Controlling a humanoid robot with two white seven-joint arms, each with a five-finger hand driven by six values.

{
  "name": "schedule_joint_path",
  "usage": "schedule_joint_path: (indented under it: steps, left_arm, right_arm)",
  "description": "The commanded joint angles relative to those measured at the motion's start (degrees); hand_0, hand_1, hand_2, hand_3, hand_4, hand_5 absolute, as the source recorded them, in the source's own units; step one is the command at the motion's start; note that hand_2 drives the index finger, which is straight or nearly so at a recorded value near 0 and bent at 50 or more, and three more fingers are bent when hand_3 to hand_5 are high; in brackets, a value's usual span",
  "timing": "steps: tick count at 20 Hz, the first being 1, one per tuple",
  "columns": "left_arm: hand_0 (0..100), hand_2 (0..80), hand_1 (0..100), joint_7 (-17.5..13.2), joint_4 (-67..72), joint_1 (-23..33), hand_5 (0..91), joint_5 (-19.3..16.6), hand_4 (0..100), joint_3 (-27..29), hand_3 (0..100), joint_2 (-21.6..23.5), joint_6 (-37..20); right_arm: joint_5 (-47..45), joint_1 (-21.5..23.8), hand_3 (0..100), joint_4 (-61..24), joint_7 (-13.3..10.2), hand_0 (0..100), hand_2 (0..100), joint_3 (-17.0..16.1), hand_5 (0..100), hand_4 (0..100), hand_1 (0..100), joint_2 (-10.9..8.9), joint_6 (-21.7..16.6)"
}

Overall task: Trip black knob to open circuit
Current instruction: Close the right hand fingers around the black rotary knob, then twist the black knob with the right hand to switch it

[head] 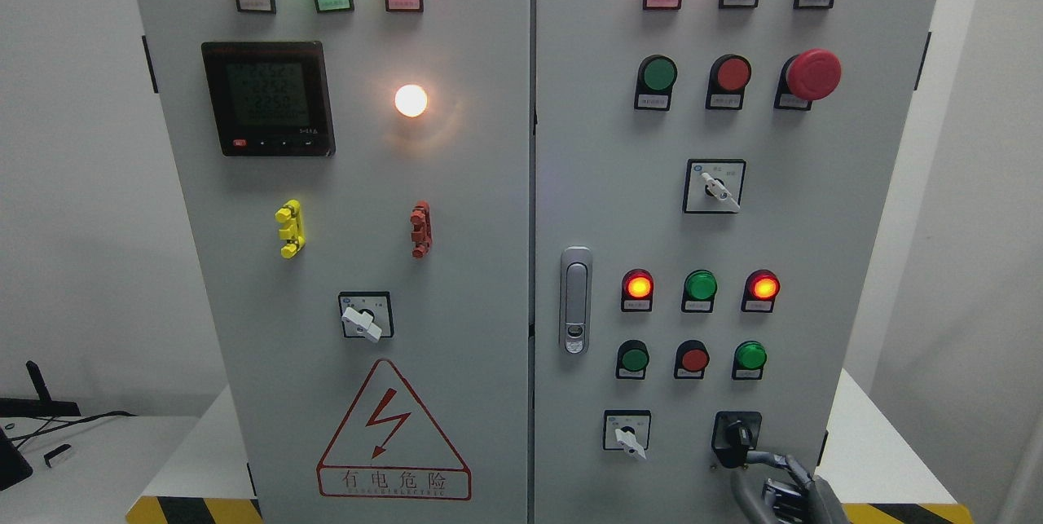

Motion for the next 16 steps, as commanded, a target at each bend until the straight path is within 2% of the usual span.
schedule_joint_path:
  steps: [1,16]
  left_arm:
    - [12,0.0,39,-0.02,0.00,0.00,0.0,-1.76,0,0.00,0,0.02,0.03]
    - [12,0.0,39,-0.02,0.00,0.00,0.0,-1.76,0,0.00,0,0.02,0.03]
  right_arm:
    - [0.24,0.14,100,-1.13,0.31,37,38,0.46,94,100,65,0.38,0.06]
    - [0.24,-0.12,100,-1.13,0.40,38,38,2.21,94,100,65,0.82,0.23]
